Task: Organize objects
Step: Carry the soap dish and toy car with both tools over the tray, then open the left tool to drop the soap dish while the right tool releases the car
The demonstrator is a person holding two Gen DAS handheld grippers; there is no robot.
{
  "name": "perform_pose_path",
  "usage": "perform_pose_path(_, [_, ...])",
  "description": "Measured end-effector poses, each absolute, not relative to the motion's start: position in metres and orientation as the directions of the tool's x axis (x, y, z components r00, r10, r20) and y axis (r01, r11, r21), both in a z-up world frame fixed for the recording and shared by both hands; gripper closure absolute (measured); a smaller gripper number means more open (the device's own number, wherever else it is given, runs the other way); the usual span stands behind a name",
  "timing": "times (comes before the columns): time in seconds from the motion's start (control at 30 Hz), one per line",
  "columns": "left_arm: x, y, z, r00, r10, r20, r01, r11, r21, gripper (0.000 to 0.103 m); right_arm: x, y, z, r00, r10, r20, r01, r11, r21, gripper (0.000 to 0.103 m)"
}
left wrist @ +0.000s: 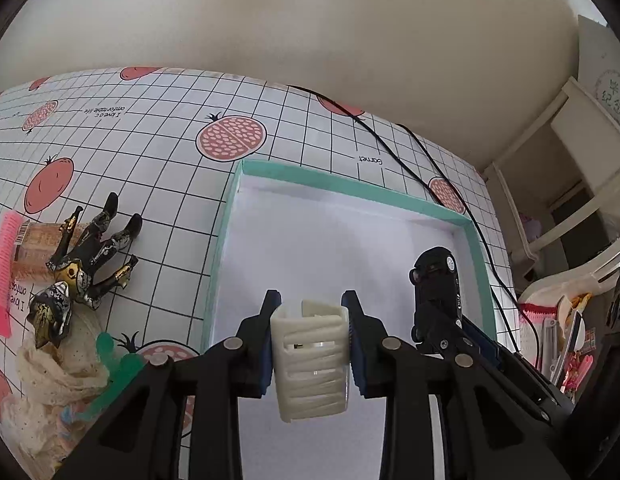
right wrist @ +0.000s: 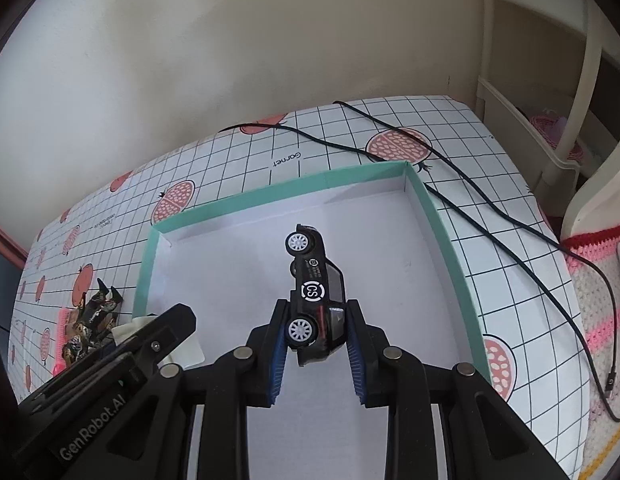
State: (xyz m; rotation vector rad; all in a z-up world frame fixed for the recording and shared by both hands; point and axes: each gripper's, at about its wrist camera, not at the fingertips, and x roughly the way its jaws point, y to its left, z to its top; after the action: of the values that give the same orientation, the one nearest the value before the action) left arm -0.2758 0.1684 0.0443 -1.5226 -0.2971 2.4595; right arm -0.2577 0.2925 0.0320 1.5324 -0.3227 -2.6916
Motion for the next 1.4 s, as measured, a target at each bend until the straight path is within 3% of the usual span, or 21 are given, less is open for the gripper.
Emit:
perform_pose_path(0.37, [-0.276,0.169,0.043,-0.421,0.308,-0.853,-0.096,-0.950,-0.296,0.070,-0.256,0.293,0.039,-0.524,-0.122,-0.843,-0.070,-0.980,0.186,0.073])
perform_pose_path(0.6, [-0.274,0.164,0.068,-0.441,0.328,-0.835,-0.102,-0.943,-0.317,0.069,-0.253,0.294,0.072,-0.570,-0.122,-0.812,-0.052,-0.982,0.184,0.073])
perform_pose_path(0.83, [-0.269,0.156,0.100,-0.522,0.302,-0.798,-0.109,-0.951,-0.289,0.042,-0.247,0.300,0.091,-0.591,-0.104,-0.800,-0.065,-0.982,0.176,0.072])
perform_pose_path(1.07, [-0.272,0.150,0.093,-0.526,0.281,-0.803,-0.075,-0.955,-0.285,0.036,-0.249,0.302,0.077,-0.555,-0.104,-0.826,-0.077,-0.981,0.175,0.068])
perform_pose_path(1.2, [-0.272,0.146,0.088,-0.536,0.248,-0.807,-0.040,-0.962,-0.269,0.027,-0.250,0.302,0.072,-0.544,-0.105,-0.833,-0.082,-0.981,0.177,0.064])
perform_pose_path(1.3, [-0.274,0.141,0.084,-0.537,0.239,-0.809,-0.025,-0.963,-0.268,0.016,-0.250,0.302,0.070,-0.539,-0.102,-0.836,-0.080,-0.982,0.172,0.054])
perform_pose_path(1.4, [-0.274,0.138,0.083,-0.545,0.218,-0.810,-0.015,-0.968,-0.251,0.010,-0.251,0.302,0.068,-0.538,-0.097,-0.837,-0.079,-0.983,0.165,0.036])
